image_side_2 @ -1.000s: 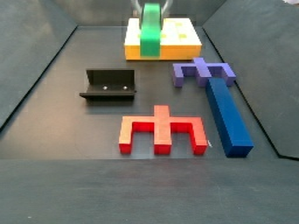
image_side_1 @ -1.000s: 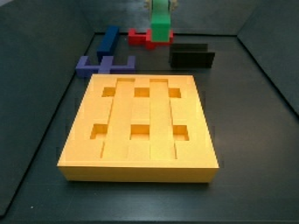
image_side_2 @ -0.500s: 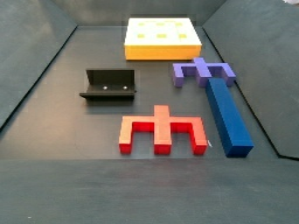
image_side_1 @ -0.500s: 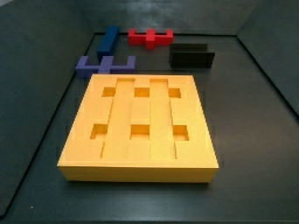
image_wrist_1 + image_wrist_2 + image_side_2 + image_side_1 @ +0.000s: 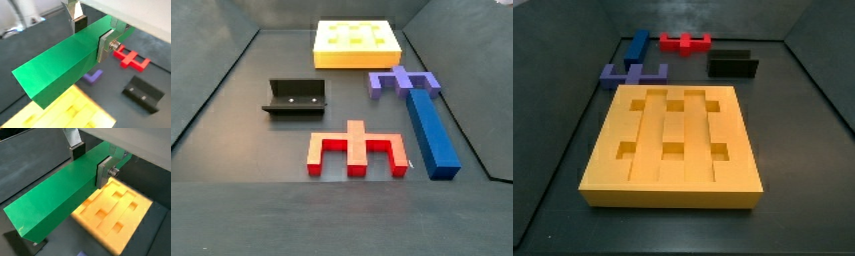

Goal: Pick up the green object. Move up. Move to above the board. Insert the green object.
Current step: Move to above the board, then insert the green object.

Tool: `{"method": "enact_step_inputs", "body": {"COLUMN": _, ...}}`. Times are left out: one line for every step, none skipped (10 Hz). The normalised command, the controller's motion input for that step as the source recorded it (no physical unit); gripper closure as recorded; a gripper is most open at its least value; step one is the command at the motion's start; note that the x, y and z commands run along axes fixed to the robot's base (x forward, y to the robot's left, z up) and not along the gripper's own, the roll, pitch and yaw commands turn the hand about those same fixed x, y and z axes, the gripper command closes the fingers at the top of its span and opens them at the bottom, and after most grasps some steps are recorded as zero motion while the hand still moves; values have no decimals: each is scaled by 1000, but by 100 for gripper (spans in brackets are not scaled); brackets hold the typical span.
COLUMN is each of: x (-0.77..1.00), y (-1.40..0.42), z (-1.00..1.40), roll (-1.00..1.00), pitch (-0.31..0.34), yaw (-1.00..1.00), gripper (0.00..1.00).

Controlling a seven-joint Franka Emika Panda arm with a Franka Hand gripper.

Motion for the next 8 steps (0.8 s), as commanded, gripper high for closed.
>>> {"method": "enact_step_inputs", "body": {"x": -111, "y": -965, "z": 224, "roll": 21, "pitch": 110, "yaw": 10, "gripper": 100}}
{"method": "enact_step_inputs", "body": {"x": -37, "y": -587, "z": 138, "roll": 4, "pitch": 109, "yaw": 13, "gripper": 100}}
{"method": "enact_step_inputs", "body": {"x": 2, "y": -365, "z": 90, "roll": 4, "pitch": 116, "yaw": 12, "gripper": 100}}
{"method": "enact_step_inputs", "body": {"x": 22, "y": -235, "z": 71, "roll": 6, "pitch": 123, "yaw": 11, "gripper": 100}}
{"method": "enact_step_inputs", "body": {"x": 43, "y": 0, "z": 0, "roll": 0, "pitch": 0, "yaw": 0, "gripper": 100}}
{"method": "enact_step_inputs", "body": {"x": 274, "y": -183, "z": -466, "roll": 16, "pitch": 0, "yaw": -9, "gripper": 100}}
{"method": "enact_step_inputs", "body": {"x": 123, "y": -351, "z": -1000, "roll": 87, "pitch": -30, "yaw": 183, "gripper": 100}}
{"method": "enact_step_inputs", "body": {"x": 131, "y": -346, "z": -1000, "roll": 109, "pitch": -14, "yaw": 206, "gripper": 100}}
